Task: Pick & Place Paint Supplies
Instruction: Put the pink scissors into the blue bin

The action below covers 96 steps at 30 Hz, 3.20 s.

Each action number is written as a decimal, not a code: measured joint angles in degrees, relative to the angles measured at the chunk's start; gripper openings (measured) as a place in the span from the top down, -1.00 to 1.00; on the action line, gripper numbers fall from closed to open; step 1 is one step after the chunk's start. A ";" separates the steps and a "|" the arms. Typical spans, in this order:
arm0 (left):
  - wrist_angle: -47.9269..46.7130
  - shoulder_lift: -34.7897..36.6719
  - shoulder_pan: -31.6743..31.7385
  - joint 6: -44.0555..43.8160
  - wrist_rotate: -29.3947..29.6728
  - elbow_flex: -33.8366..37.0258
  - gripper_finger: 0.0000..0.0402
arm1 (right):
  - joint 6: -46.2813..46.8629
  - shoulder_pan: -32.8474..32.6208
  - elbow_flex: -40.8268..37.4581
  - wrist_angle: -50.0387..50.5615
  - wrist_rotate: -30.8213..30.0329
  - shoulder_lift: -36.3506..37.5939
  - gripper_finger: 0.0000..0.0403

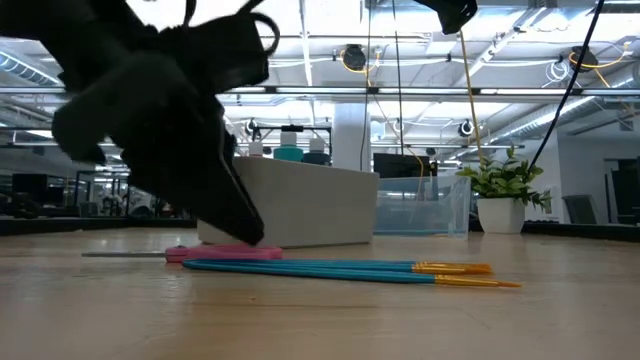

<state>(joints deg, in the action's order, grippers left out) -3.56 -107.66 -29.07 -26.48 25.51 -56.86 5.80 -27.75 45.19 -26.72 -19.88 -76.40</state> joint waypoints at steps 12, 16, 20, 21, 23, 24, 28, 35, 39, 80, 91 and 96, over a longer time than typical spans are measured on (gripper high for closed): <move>-7.83 -0.13 -1.04 -2.73 -8.14 -0.15 0.07 | -0.02 0.00 0.00 0.00 0.00 0.00 -0.38; -9.83 0.37 -2.41 -4.11 -10.39 -0.21 0.07 | -0.02 0.01 0.00 -0.02 0.00 0.00 -0.38; -10.77 1.02 -3.77 -5.14 -12.17 -0.13 0.07 | -0.02 0.02 0.00 0.01 0.00 0.00 -0.38; -10.85 1.28 -4.04 -5.71 -12.44 -0.13 0.07 | -0.02 0.00 0.01 0.01 0.00 0.00 -0.38; -11.94 2.16 -4.62 -6.38 -13.34 -0.04 0.07 | -0.02 0.02 0.02 0.02 0.00 0.00 -0.38; -12.11 2.47 -4.76 -6.84 -13.43 0.00 0.07 | -0.02 0.02 0.00 0.00 0.00 0.00 -0.38; -14.82 4.17 -5.50 -7.13 -13.50 0.09 0.07 | -0.02 0.01 0.00 0.00 0.00 0.00 -0.38; -16.66 5.27 -5.83 -8.21 -12.83 0.13 0.07 | -0.02 0.00 0.00 0.04 0.00 0.00 -0.38; -16.42 5.27 -5.79 -8.15 -12.43 0.10 0.07 | -0.02 0.00 0.00 0.04 0.00 0.00 -0.38; -16.34 11.21 -2.69 -8.84 -13.45 -0.04 0.07 | -0.02 0.02 0.00 0.01 -0.02 0.00 -0.38; -18.24 8.27 -1.61 -5.51 -8.93 0.26 0.07 | 0.44 0.00 0.00 0.22 0.15 0.00 -0.38; -19.09 5.02 -1.37 -4.71 -10.03 0.28 0.07 | 0.44 0.02 0.00 0.39 0.15 -0.02 -0.38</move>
<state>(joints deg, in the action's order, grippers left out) -22.65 -102.64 -30.44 -31.18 15.48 -56.58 6.24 -27.73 45.19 -26.33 -19.73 -76.42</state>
